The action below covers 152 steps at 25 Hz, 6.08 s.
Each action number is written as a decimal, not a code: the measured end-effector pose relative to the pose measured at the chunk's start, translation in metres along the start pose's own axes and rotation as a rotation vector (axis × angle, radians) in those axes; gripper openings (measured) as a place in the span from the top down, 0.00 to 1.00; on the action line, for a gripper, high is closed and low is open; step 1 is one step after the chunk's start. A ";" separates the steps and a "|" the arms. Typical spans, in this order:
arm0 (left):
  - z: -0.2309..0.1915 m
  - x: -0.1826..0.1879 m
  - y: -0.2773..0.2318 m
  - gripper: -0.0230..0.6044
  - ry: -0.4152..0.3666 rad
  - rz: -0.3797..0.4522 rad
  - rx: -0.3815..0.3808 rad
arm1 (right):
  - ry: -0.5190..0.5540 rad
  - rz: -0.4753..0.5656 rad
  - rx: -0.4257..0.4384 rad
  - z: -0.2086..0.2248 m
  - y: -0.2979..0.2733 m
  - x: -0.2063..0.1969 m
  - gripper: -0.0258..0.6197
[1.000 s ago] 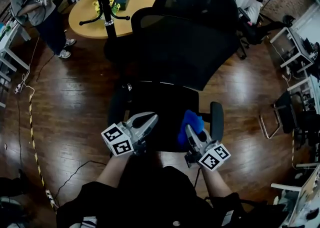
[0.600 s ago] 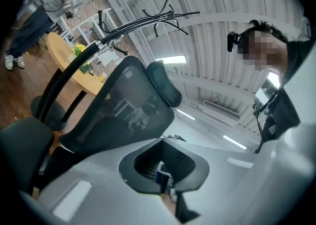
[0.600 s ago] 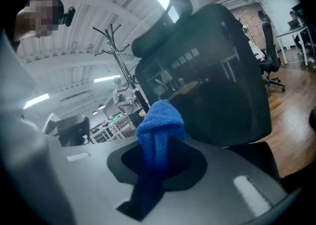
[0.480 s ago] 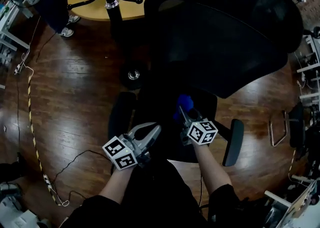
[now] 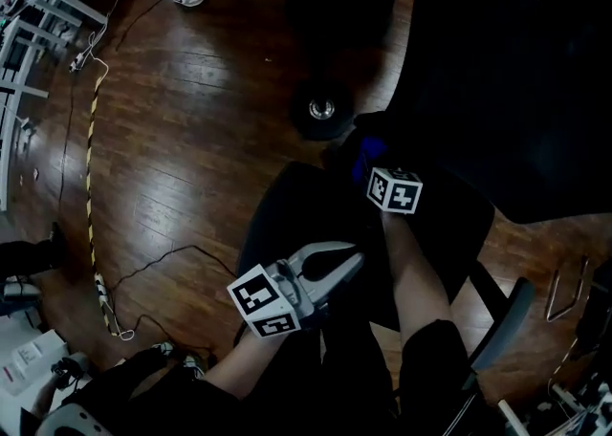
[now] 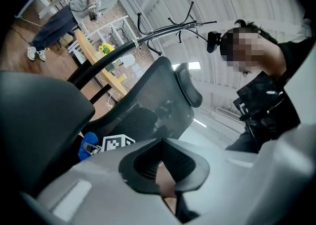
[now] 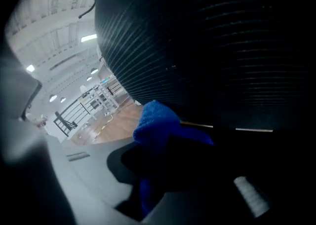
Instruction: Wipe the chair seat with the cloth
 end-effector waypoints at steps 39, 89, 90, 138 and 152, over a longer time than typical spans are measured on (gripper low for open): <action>0.008 -0.026 -0.033 0.98 0.043 -0.205 -0.005 | -0.131 0.008 -0.551 0.273 0.183 -0.068 0.86; 0.044 -0.026 -0.005 0.98 0.046 -0.185 -0.054 | -0.014 0.002 -0.564 0.234 0.208 -0.115 0.86; 0.044 -0.026 -0.002 0.98 0.043 -0.178 -0.048 | -0.032 0.017 -0.541 0.235 0.210 -0.115 0.86; 0.047 -0.013 0.013 0.98 0.029 -0.171 -0.052 | -0.064 -0.018 -0.530 0.207 0.250 -0.171 0.86; 0.047 0.004 0.034 0.98 0.009 -0.111 -0.020 | -0.278 0.141 -0.189 0.113 0.223 -0.153 0.86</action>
Point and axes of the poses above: the fingertips, and each gripper's own axes: y backward along the fingers, z to its right, x out of its top, the point moved 9 cm from there along y, backward along the fingers, and after that the axes turned 14 degrees about -x, right-handed, at the moved point
